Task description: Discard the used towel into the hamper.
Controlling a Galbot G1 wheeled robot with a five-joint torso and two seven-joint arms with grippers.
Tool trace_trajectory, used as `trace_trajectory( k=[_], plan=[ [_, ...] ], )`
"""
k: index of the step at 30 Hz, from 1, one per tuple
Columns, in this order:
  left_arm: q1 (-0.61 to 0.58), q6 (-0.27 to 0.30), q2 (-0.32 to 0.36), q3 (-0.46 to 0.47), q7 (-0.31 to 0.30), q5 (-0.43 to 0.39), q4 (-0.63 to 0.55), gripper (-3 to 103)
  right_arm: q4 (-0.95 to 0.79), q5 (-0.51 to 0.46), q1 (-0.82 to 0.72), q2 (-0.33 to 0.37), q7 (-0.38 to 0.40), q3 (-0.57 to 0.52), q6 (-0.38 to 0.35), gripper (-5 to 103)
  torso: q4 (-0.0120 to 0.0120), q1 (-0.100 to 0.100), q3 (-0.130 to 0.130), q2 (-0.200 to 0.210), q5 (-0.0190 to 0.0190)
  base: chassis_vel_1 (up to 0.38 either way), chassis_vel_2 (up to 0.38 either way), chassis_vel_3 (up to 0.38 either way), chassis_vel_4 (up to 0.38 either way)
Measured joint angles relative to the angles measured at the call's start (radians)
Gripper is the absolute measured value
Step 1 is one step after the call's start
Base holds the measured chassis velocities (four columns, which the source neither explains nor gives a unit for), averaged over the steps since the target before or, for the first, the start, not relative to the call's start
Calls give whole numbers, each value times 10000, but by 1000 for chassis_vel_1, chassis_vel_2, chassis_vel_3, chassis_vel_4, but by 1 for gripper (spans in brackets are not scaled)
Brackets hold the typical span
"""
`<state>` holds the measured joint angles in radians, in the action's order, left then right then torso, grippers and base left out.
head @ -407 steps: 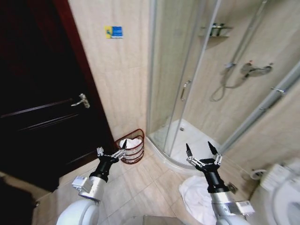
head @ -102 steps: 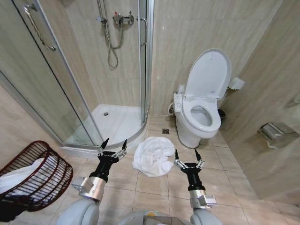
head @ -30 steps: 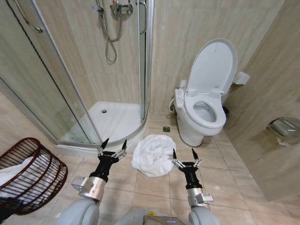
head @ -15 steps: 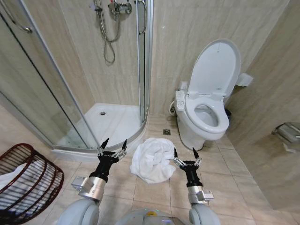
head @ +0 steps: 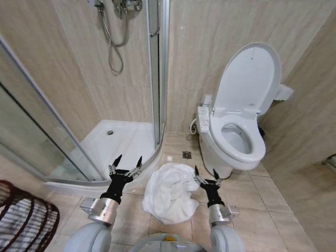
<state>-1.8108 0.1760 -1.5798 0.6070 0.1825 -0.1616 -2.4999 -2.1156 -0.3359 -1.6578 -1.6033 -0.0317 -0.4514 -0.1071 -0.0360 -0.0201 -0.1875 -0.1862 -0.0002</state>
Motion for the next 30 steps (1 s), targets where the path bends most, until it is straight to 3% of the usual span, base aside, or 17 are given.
trace_trajectory(
  k=[2,7,14,30],
  plan=[
    [-2,0,0,1,0,0,0,97,550,-402,657,213,100,-7,-608,100,-5,2,1,-3,2,90,-51,-76,32],
    [-2,0,0,1,0,0,0,97,1989,-769,1780,618,319,37,-1135,100,-4,1,-2,-3,2,40,-14,-25,27],
    [-1,0,0,0,0,0,0,97,4326,-742,3048,815,397,245,-1177,100,-3,-1,-6,-2,4,0,0,0,0],
    [-1,0,0,0,0,0,0,97,6960,-1554,5270,287,767,1354,-1509,100,-4,-2,-7,-7,1,0,0,0,0]
  ],
)
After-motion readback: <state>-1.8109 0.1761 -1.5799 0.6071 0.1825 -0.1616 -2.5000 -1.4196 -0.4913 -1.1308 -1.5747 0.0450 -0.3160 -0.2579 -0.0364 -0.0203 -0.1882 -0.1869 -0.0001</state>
